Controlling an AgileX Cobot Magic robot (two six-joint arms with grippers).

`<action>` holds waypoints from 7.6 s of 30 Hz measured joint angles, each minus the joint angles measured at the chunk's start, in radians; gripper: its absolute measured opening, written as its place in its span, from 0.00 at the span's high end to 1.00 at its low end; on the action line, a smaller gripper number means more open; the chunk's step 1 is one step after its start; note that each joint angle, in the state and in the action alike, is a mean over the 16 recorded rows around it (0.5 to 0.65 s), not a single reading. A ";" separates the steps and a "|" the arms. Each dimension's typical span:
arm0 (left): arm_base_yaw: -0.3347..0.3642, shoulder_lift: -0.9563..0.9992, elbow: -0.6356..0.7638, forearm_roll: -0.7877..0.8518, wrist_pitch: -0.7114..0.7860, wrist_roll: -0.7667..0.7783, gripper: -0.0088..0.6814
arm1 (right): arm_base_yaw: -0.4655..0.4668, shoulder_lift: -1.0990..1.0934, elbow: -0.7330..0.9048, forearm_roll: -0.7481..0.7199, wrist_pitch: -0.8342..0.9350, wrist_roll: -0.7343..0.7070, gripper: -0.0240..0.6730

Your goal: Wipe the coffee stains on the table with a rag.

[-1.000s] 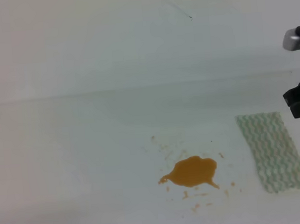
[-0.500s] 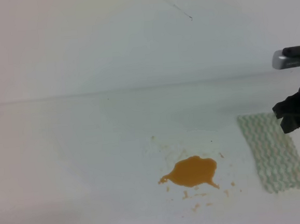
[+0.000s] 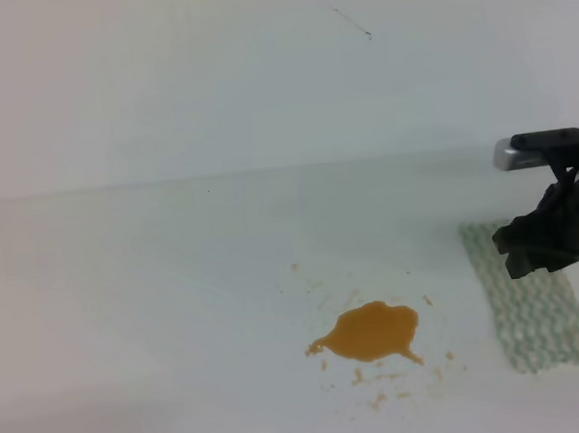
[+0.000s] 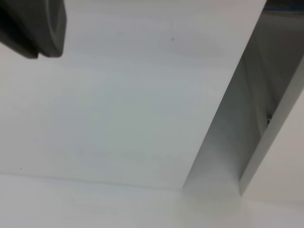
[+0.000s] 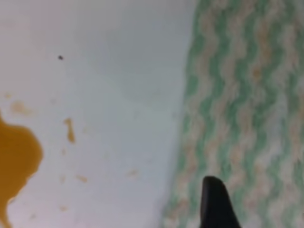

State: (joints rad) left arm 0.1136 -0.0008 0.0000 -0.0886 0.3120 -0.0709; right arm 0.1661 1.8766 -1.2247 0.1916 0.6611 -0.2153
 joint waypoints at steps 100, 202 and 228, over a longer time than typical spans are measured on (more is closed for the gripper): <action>0.000 0.000 0.000 0.000 0.000 0.000 0.99 | 0.409 0.109 -0.168 0.311 -0.108 -0.213 0.97; 0.000 0.000 0.000 0.000 0.000 0.000 0.99 | -0.003 -0.069 0.199 0.206 -0.258 -0.252 0.82; 0.000 -0.002 0.002 0.000 -0.001 0.000 0.99 | -0.003 -0.717 0.206 0.189 -0.061 -0.302 0.93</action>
State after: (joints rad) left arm 0.1136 -0.0024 0.0023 -0.0886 0.3110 -0.0709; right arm 0.1626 1.1593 -1.0182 0.3802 0.6005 -0.5177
